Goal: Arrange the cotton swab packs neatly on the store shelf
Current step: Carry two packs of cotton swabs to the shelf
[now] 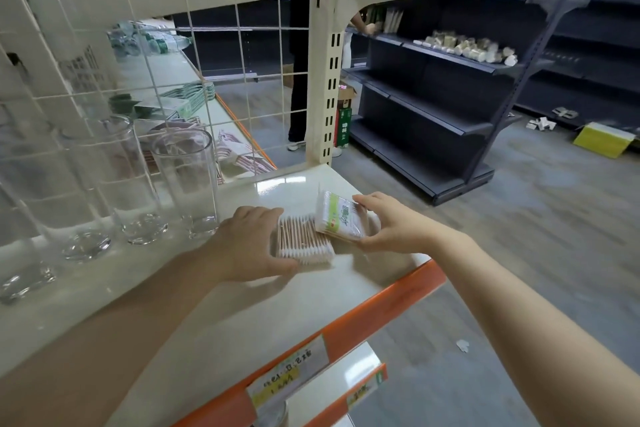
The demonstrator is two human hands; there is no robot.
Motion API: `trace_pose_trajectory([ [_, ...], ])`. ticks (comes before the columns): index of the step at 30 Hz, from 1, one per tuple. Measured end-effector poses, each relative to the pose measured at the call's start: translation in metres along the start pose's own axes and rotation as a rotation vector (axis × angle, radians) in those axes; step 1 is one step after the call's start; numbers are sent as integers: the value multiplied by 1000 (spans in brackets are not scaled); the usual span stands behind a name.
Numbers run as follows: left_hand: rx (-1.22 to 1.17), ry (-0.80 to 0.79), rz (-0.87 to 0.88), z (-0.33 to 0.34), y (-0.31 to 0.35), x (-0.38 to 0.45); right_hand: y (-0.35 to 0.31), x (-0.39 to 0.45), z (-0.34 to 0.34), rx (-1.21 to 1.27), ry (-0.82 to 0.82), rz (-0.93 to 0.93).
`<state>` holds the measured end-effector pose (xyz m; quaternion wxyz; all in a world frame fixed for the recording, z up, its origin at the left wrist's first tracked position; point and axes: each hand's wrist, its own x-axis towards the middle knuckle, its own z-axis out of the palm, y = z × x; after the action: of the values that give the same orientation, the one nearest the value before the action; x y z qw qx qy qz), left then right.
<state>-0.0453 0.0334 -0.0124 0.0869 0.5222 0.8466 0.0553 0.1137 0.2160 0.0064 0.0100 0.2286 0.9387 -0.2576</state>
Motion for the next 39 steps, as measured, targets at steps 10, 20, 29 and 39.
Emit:
trace_pose_trajectory([
  [10,-42,69,28,0,14,6,8,-2,-5,-85,108,-18],
  [20,-63,192,54,-3,73,35,72,-18,-39,-29,281,62],
  [29,-41,246,111,-4,167,104,175,-32,-87,26,359,93],
  [39,105,210,205,18,277,179,298,-53,-122,68,367,154],
])
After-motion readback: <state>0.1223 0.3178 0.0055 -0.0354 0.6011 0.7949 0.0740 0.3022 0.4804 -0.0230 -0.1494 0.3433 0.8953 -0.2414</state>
